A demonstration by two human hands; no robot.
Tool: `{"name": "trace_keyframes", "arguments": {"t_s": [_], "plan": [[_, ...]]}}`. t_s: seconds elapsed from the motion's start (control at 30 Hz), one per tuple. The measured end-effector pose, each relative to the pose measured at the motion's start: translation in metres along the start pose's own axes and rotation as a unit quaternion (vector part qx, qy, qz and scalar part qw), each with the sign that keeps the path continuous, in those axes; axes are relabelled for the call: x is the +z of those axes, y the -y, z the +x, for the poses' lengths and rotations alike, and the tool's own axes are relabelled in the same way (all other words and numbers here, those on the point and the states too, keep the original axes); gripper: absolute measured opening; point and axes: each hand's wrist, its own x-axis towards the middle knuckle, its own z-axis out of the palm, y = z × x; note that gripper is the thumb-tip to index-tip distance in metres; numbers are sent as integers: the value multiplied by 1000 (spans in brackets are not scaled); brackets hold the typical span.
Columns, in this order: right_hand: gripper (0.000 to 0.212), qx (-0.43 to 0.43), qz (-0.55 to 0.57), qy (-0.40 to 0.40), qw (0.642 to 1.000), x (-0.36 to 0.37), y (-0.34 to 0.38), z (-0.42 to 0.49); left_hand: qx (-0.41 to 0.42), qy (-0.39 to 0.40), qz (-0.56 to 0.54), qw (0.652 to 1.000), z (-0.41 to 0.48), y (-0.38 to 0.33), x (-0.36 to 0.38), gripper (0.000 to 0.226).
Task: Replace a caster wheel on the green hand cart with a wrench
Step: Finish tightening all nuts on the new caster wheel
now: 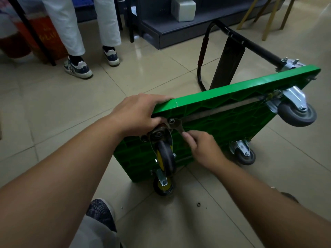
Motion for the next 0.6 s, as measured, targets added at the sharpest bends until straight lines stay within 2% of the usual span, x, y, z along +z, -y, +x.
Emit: {"name": "trace_keyframes", "arguments": {"t_s": [0.13, 0.2, 0.27, 0.33, 0.4, 0.5, 0.6], "plan": [[40, 23, 154, -3, 988, 38, 0, -3, 2, -6, 3, 1000, 0, -1, 0, 65], [37, 19, 183, -22, 983, 43, -2, -8, 3, -6, 3, 1000, -1, 0, 0, 65], [33, 6, 165, -27, 986, 37, -9, -16, 3, -5, 1, 1000, -2, 0, 0, 65], [29, -4, 77, -18, 997, 19, -21, -23, -2, -4, -4, 1000, -2, 0, -1, 66], [30, -46, -73, -23, 996, -13, -28, -25, -9, -2, -8, 1000, -2, 1, -1, 66], [36, -176, -259, -68, 947, -65, -8, -15, -13, -1, -9, 1000, -3, 1, -1, 67], [33, -268, -396, -72, 875, -101, 38, 1, -15, -1, -14, 1000, -3, 0, -1, 66]]}}
